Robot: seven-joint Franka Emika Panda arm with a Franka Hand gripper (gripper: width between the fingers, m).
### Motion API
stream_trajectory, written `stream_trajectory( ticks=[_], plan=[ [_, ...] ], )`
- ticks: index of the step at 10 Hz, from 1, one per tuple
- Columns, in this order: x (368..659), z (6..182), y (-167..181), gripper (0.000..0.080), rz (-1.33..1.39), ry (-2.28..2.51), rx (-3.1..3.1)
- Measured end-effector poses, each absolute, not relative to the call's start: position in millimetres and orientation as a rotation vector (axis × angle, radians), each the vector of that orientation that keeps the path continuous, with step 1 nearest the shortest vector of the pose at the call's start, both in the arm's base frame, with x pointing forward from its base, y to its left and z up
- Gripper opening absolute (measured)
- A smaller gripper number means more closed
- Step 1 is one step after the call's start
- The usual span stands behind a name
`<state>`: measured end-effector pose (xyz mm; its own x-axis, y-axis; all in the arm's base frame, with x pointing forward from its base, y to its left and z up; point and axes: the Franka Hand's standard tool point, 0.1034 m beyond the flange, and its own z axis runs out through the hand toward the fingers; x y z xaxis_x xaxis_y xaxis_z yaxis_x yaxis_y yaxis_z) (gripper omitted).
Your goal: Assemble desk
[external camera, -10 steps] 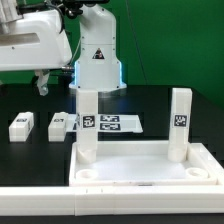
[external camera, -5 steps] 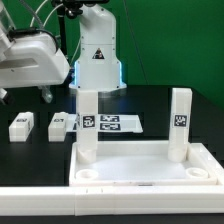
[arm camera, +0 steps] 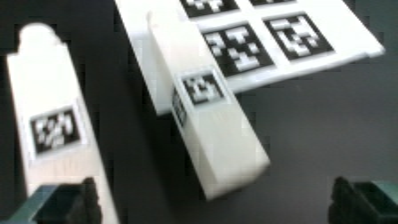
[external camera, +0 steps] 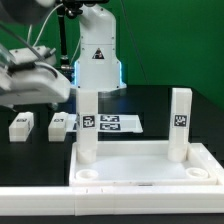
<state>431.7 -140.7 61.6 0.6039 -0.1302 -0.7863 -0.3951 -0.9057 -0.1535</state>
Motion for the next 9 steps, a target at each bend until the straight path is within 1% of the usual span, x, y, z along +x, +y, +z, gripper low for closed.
stream_trajectory(
  ticks=[1, 2, 3, 5, 7, 9],
  plan=[
    [429, 56.5, -135, 0.0649, 1.229, 0.404, -2.523],
    [425, 55.2, -131, 0.0649, 1.273, 0.406, -2.496],
    [427, 52.4, -133, 0.0649, 1.264, 0.406, -2.505],
    [426, 51.6, -133, 0.0649, 1.266, 0.407, -2.505],
    [418, 40.4, -132, 0.0649, 1.296, 0.412, -2.491],
    [413, 33.7, -125, 0.0649, 1.308, 0.410, -2.492]
  ],
)
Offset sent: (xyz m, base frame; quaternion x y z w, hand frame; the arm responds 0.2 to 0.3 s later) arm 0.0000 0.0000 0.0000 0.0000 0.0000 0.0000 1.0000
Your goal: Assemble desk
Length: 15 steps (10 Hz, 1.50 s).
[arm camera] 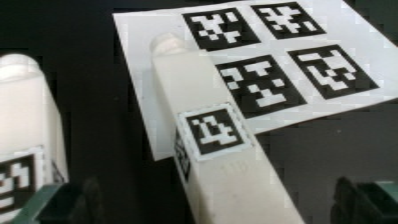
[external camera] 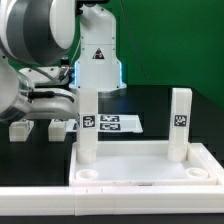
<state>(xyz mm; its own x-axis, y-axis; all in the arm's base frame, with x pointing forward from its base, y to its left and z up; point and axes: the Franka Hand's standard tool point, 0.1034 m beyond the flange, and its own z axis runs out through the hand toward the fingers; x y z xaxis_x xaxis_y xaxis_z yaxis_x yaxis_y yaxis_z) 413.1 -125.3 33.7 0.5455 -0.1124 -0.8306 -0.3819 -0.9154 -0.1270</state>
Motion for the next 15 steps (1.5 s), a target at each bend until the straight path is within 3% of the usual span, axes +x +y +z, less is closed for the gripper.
stream_trajectory(
  ticks=[5, 15],
  plan=[
    [410, 20.2, -121, 0.0649, 1.321, 0.401, -2.500],
    [409, 17.0, -121, 0.0649, 1.327, 0.410, -2.506]
  ],
)
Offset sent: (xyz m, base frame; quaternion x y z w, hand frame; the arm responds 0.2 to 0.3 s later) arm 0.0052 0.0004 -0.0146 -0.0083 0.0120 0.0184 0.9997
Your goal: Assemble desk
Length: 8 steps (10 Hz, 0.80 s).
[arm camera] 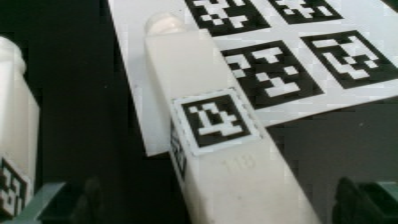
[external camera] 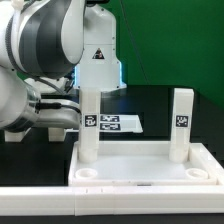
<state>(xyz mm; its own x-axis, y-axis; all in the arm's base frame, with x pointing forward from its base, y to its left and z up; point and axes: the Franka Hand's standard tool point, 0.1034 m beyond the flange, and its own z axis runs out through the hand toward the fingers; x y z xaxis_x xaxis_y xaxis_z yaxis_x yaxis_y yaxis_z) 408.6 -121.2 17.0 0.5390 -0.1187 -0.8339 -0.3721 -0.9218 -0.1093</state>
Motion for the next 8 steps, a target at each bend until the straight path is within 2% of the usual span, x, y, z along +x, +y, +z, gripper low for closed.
stream_trajectory(
  ticks=[7, 8],
  plan=[
    [411.5, 11.6, -123.9, 0.0649, 1.292, 0.435, -2.556],
    [411.5, 11.6, -123.9, 0.0522, 1.292, 0.435, -2.556]
  ],
)
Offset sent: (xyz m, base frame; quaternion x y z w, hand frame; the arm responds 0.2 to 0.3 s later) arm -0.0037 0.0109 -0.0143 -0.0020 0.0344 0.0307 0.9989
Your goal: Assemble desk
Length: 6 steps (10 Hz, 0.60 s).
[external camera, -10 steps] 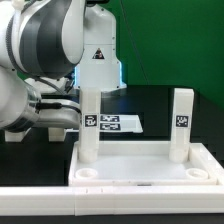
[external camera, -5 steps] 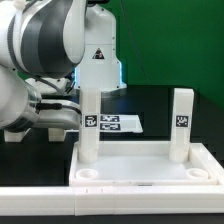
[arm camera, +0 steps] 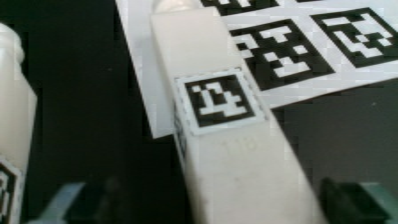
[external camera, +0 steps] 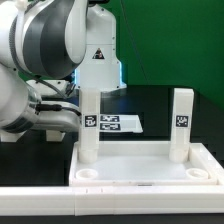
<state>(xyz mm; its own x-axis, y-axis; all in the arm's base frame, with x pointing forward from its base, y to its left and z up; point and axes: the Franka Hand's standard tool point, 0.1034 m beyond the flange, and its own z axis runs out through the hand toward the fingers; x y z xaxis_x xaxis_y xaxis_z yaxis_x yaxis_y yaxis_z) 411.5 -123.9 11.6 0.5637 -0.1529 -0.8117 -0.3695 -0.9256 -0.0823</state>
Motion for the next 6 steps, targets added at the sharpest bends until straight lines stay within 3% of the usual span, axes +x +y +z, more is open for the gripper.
stream_trajectory(
  ticks=[1, 2, 3, 6],
  plan=[
    [411.5, 11.5, -123.9, 0.0385, 1.292, 0.435, -2.556],
    [411.5, 11.6, -123.9, 0.0385, 1.292, 0.435, -2.555],
    [411.5, 11.6, -124.0, 0.0287, 1.292, 0.435, -2.555],
    [411.5, 11.6, -124.0, 0.0287, 1.292, 0.435, -2.555]
  ],
)
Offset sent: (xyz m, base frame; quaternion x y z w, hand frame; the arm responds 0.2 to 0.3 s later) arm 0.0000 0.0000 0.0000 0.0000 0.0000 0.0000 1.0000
